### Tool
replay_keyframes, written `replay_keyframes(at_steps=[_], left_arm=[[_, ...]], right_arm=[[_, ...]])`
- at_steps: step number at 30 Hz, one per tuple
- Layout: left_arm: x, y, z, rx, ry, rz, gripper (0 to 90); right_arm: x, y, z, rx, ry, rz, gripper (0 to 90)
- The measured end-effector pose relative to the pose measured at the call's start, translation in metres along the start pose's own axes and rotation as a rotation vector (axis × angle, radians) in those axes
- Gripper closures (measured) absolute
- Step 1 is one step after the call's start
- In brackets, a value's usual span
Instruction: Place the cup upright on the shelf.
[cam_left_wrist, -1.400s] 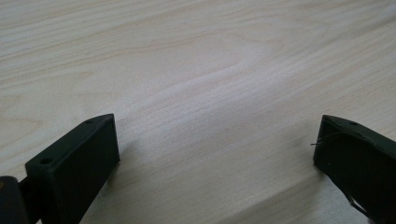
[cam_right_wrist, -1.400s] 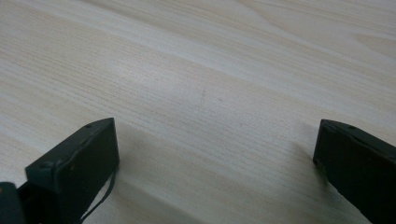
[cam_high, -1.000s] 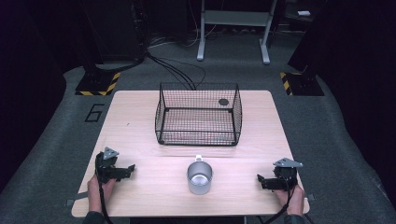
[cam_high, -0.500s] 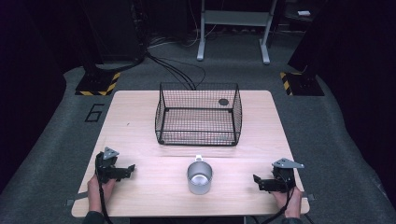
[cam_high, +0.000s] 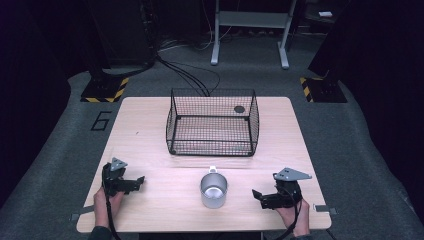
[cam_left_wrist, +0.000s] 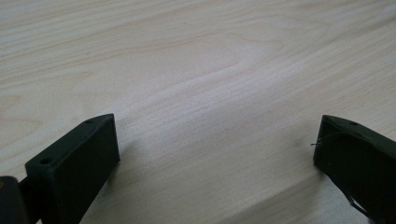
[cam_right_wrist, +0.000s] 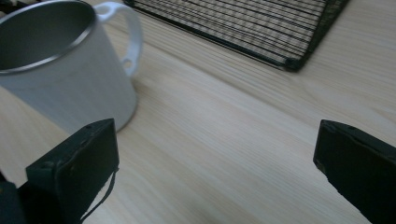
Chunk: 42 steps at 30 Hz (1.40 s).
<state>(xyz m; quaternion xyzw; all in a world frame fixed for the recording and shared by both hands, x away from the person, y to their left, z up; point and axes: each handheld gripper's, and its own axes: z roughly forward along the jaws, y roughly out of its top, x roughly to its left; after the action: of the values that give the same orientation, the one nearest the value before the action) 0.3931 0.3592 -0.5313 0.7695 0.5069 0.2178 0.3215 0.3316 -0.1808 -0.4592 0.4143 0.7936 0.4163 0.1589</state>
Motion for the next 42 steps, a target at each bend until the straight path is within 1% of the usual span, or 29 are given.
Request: replay_keyframes(at_steps=[1,2,3,4,6,9,12,14,15,16,18,20,22,23,24,25,26,27,28,31,32,35,36,37,39,41,42], left_arm=[[0.0,0.0,0.0,0.0,0.0,0.0,0.0],[0.0,0.0,0.0,0.0,0.0,0.0,0.0],[0.0,0.0,0.0,0.0,0.0,0.0,0.0],[0.0,0.0,0.0,0.0,0.0,0.0,0.0],[0.0,0.0,0.0,-0.001,-0.001,0.001,0.0],[0.0,0.0,0.0,-0.001,-0.001,0.001,0.0],[0.0,0.0,0.0,-0.002,-0.001,0.0,0.0],[0.0,0.0,0.0,-0.002,-0.001,0.0,0.0],[0.0,0.0,0.0,-0.003,-0.001,-0.002,0.0],[0.0,0.0,0.0,-0.002,-0.001,-0.001,0.0],[0.0,0.0,0.0,-0.003,-0.001,-0.001,0.0],[0.0,0.0,0.0,-0.003,-0.001,-0.002,0.0],[0.0,0.0,0.0,-0.003,-0.001,-0.002,0.0],[0.0,0.0,0.0,-0.003,-0.001,-0.002,0.0],[0.0,0.0,0.0,-0.003,-0.001,-0.002,0.0],[0.0,0.0,0.001,-0.012,0.002,-0.004,0.0],[0.0,0.0,0.001,-0.012,0.001,-0.004,0.0],[0.0,0.0,0.001,-0.012,0.001,-0.004,0.0],[0.0,0.0,0.001,-0.011,0.001,-0.004,0.0],[0.0,0.0,0.001,-0.011,0.001,-0.004,0.0],[0.0,0.0,0.001,-0.011,0.001,-0.003,0.0],[0.0,0.0,0.001,-0.011,0.001,-0.004,0.0],[0.0,0.0,0.001,-0.011,-0.001,-0.004,0.0],[0.0,0.0,0.001,-0.011,0.0,-0.003,0.0],[0.0,0.0,0.001,-0.011,0.0,-0.004,0.0],[0.0,0.0,0.001,-0.012,0.0,-0.004,0.0],[0.0,0.0,0.001,-0.011,0.0,-0.003,0.0]], right_arm=[[0.005,0.003,0.001,0.001,0.01,-0.007,0.0],[0.01,0.006,0.002,-0.004,0.031,-0.023,0.0],[0.01,0.006,0.002,-0.004,0.031,-0.023,0.0],[0.018,0.01,0.004,-0.001,0.051,-0.036,0.0],[0.026,0.014,0.006,-0.008,0.084,-0.054,0.0],[0.04,0.02,0.01,0.006,0.103,-0.082,0.0],[0.052,0.025,0.016,0.004,0.137,-0.114,0.0],[0.06,0.028,0.02,0.018,0.154,-0.122,0.0],[0.063,0.03,0.023,0.02,0.163,-0.142,0.0],[0.067,0.032,0.026,0.026,0.164,-0.136,0.0],[0.073,0.035,0.034,0.036,0.173,-0.159,0.0],[0.078,0.038,0.04,0.047,0.188,-0.166,0.0],[0.083,0.04,0.045,0.06,0.182,-0.176,0.0],[0.085,0.042,0.048,0.066,0.19,-0.186,0.0],[0.087,0.043,0.051,0.071,0.188,-0.181,0.0],[0.089,0.044,0.053,0.079,0.185,-0.189,0.0],[0.091,0.045,0.057,0.085,0.182,-0.202,0.0],[0.093,0.046,0.059,0.092,0.185,-0.204,0.0],[0.095,0.047,0.061,0.091,0.185,-0.204,0.0],[0.101,0.049,0.068,0.104,0.178,-0.225,0.0],[0.102,0.05,0.07,0.1,0.178,-0.232,0.0],[0.104,0.052,0.075,0.109,0.168,-0.245,0.0],[0.105,0.052,0.076,0.107,0.167,-0.233,0.0],[0.105,0.053,0.078,0.107,0.162,-0.237,0.0],[0.106,0.053,0.08,0.114,0.156,-0.245,1.1],[0.106,0.053,0.083,0.098,0.147,-0.242,3.2],[0.107,0.053,0.083,0.111,0.146,-0.242,4.2]])
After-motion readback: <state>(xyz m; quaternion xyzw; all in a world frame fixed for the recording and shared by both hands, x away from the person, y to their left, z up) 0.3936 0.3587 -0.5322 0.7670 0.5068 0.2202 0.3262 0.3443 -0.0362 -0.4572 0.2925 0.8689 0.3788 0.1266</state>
